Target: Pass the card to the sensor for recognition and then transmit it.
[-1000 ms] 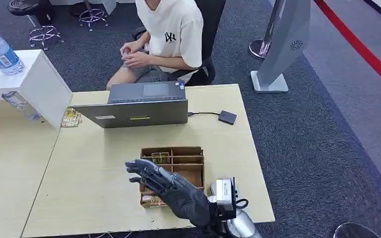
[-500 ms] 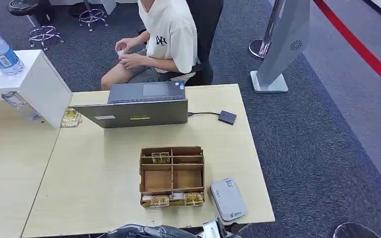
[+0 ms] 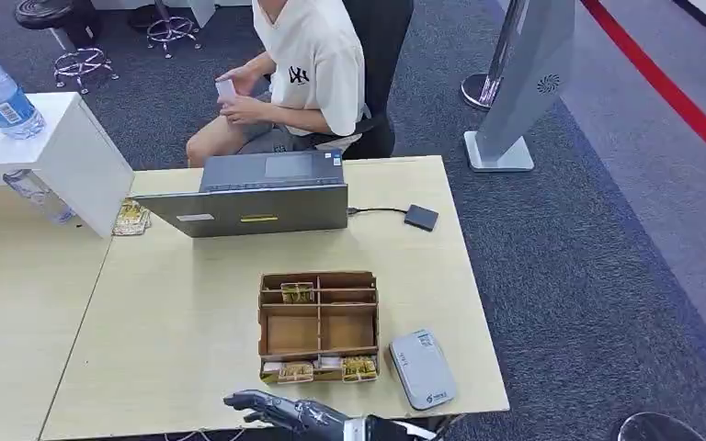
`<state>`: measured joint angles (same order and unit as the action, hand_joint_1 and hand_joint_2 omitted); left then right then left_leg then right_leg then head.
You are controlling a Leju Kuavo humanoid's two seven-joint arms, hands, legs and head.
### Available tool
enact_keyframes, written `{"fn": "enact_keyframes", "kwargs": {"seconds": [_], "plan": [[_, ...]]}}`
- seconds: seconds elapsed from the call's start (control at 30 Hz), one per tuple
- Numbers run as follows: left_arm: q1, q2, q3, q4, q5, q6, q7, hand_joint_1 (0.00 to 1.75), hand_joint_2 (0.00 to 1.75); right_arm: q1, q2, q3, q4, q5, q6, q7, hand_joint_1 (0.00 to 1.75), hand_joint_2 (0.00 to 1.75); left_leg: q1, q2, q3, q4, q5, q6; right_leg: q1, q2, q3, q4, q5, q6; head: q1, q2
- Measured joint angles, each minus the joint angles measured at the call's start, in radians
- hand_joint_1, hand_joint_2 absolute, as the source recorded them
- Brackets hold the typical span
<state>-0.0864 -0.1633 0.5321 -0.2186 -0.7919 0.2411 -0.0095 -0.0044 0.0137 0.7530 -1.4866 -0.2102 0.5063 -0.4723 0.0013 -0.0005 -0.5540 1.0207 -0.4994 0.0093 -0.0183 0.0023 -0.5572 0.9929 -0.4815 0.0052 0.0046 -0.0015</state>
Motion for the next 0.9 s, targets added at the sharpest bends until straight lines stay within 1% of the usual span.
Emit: {"fn": "enact_keyframes", "kwargs": {"seconds": [0.07,0.1,0.13,0.17,0.2,0.3,0.43,0.57,0.7,0.83,0.87,0.9], "plan": [[0.002,0.000,0.003,0.000,0.000,0.000,0.000,0.00,0.00,-0.001,-0.006,-0.001,0.008,0.004,-0.007,0.000,0.00,1.75,0.000,0.000,0.000,0.000,0.000,0.000,0.000,0.000,0.000,0.000,0.000,0.000,0.000,0.000],[0.002,0.000,0.008,0.000,0.000,0.001,-0.001,0.00,0.00,-0.003,-0.009,-0.003,0.011,0.047,-0.062,0.009,0.00,1.75,0.000,0.000,0.000,0.000,0.000,0.000,0.000,0.000,0.000,0.000,0.000,0.000,0.000,0.000],[0.003,0.000,0.017,0.000,0.007,0.006,-0.003,0.00,0.00,-0.006,-0.013,-0.004,0.015,0.171,-0.192,0.030,0.00,1.75,0.000,0.000,0.000,0.000,0.000,0.000,0.000,0.000,0.000,0.000,0.000,0.000,0.000,0.000],[0.008,0.000,0.031,0.000,0.018,0.012,-0.006,0.00,0.00,-0.006,-0.014,-0.004,0.018,0.365,-0.396,0.059,0.00,1.75,0.000,0.000,0.000,0.000,0.000,0.000,0.000,0.000,0.000,0.000,0.000,0.000,0.000,0.000],[0.015,-0.002,0.055,0.000,0.023,0.019,-0.006,0.00,0.00,-0.004,-0.008,-0.002,0.014,0.695,-0.744,0.098,0.00,1.75,0.000,0.000,0.000,0.000,0.000,0.000,0.000,0.000,0.000,0.000,0.000,0.000,0.000,0.000],[0.015,-0.004,0.070,0.000,0.024,0.024,-0.006,0.00,0.00,0.002,-0.002,-0.002,0.007,0.788,-0.861,0.115,0.00,1.75,0.000,0.000,0.000,0.000,0.000,0.000,0.000,0.000,0.000,0.000,0.000,0.000,0.000,0.000],[0.015,-0.006,0.080,0.000,0.023,0.028,-0.006,0.00,0.00,0.005,0.001,-0.011,-0.001,0.847,-0.943,0.134,0.00,1.75,0.000,0.000,0.000,0.000,0.000,0.000,0.000,0.000,0.000,0.000,0.000,0.000,0.000,0.000],[0.016,-0.007,0.092,0.000,0.019,0.029,-0.002,0.00,0.00,0.009,0.005,-0.026,-0.003,0.974,-1.056,0.161,0.00,1.75,0.000,0.000,0.000,0.000,0.000,0.000,0.000,0.000,0.000,0.000,0.000,0.000,0.000,0.000],[0.016,-0.010,0.099,0.000,0.013,0.029,-0.002,0.00,0.00,0.012,0.010,-0.041,-0.003,1.081,-1.138,0.193,0.00,1.75,0.000,0.000,0.000,0.000,0.000,0.000,0.000,0.000,0.000,0.000,0.000,0.000,0.000,0.000],[0.016,-0.011,0.101,0.000,0.002,0.029,0.000,0.00,0.00,0.013,0.015,-0.053,-0.002,1.195,-1.187,0.236,0.00,1.75,0.000,0.000,0.000,0.000,0.000,0.000,0.000,0.000,0.000,0.000,0.000,0.000,0.000,0.000],[0.016,-0.011,0.101,0.000,-0.001,0.029,0.000,0.00,0.00,0.013,0.016,-0.056,-0.001,1.215,-1.190,0.242,0.54,1.75,0.000,0.000,0.000,0.000,0.000,0.000,0.000,0.000,0.000,0.000,0.000,0.000,0.000,0.000],[0.016,-0.011,0.101,0.000,-0.003,0.029,0.000,0.00,0.00,0.012,0.016,-0.058,0.000,1.229,-1.193,0.248,1.66,1.75,0.000,0.000,0.000,0.000,0.000,0.000,0.000,0.000,0.000,0.000,0.000,0.000,0.000,0.000]]}}
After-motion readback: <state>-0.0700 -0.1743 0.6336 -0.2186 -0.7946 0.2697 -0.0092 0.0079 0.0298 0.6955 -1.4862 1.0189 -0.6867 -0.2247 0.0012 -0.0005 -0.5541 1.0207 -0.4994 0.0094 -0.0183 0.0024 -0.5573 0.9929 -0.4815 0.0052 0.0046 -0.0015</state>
